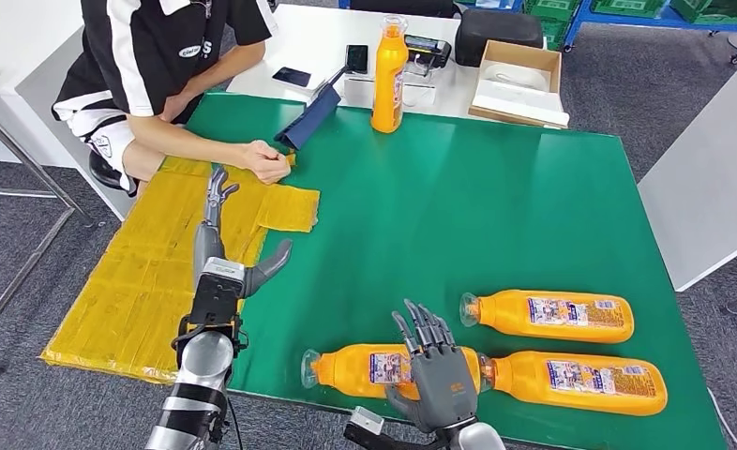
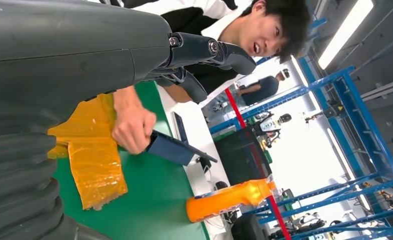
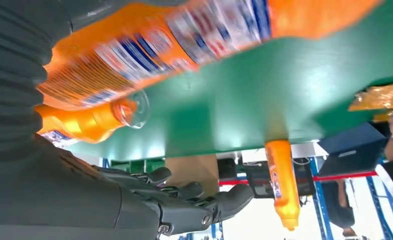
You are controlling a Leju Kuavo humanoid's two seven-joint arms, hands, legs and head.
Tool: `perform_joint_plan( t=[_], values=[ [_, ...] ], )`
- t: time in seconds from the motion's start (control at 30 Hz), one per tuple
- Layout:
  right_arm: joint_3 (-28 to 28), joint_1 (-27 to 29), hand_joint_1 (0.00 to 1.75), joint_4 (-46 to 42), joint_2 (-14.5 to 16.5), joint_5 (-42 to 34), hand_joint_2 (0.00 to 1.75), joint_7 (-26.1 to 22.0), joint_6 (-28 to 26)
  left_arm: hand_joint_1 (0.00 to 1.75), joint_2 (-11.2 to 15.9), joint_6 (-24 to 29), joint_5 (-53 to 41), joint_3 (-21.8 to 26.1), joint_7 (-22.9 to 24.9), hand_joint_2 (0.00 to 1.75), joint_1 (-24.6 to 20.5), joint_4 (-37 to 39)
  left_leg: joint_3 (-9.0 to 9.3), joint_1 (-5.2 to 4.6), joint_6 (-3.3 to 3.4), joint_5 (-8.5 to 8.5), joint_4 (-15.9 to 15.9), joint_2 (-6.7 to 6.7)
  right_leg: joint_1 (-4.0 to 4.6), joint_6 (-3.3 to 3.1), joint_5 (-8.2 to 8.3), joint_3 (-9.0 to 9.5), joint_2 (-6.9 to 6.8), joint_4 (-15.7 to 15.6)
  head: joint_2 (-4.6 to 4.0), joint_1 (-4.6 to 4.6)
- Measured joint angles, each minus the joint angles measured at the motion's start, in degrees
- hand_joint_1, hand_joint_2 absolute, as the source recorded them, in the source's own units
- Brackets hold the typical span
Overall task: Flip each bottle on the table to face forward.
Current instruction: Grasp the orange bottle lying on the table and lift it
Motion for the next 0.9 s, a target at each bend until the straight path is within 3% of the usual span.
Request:
perform_joint_plan(
  t=[0.57,0.67,0.7,0.8,0.83,0.9],
  values=[
    [-9.23,-2.53,0.0,9.01,2.76,5.07,1.75,2.21,-0.17,0.0,-0.26,-0.83,0.26,-0.13,0.49,1.75,0.01,0.0,-0.01,0.0,0.0,0.0,0.0,-0.01,0.0,0.0,0.0,0.0,0.0,0.0,0.0,0.0],
    [-11.23,-3.54,0.08,11.06,3.34,6.87,1.75,3.18,-0.17,0.0,-0.3,-1.04,0.3,-0.16,0.56,1.75,0.03,0.0,0.0,0.0,0.0,0.0,0.0,0.0,0.0,0.01,0.01,0.01,0.0,0.0,0.0,0.0],
    [-11.83,-3.96,0.27,11.82,3.53,7.23,1.75,3.36,-0.11,0.0,-0.3,-1.17,0.33,-0.21,0.6,1.75,0.03,0.0,0.01,0.0,0.0,0.0,0.0,0.0,0.0,0.01,0.01,0.01,0.0,0.0,0.0,-0.01],
    [-13.44,-5.24,1.23,14.4,3.98,7.68,1.75,3.52,0.3,0.0,-0.3,-1.68,0.65,-0.44,0.69,1.75,0.03,0.0,0.04,0.0,0.01,0.01,0.0,0.0,0.0,0.0,0.01,0.03,0.0,-0.01,0.0,0.0],
    [-13.9,-5.66,1.41,15.3,4.1,7.85,1.75,3.53,0.44,0.0,-0.3,-1.8,0.8,-0.51,0.7,1.75,0.03,0.0,0.05,0.0,0.01,0.02,0.0,0.0,0.0,0.0,0.01,0.04,0.0,-0.01,0.0,0.0],
    [-14.65,-6.51,1.46,17.04,4.32,8.34,1.75,3.59,0.67,0.0,-0.3,-1.91,1.08,-0.62,0.72,1.75,0.02,0.0,0.09,0.0,0.02,0.02,0.0,0.01,0.0,0.0,0.01,0.05,0.0,-0.01,0.0,-0.01]
  ],
)
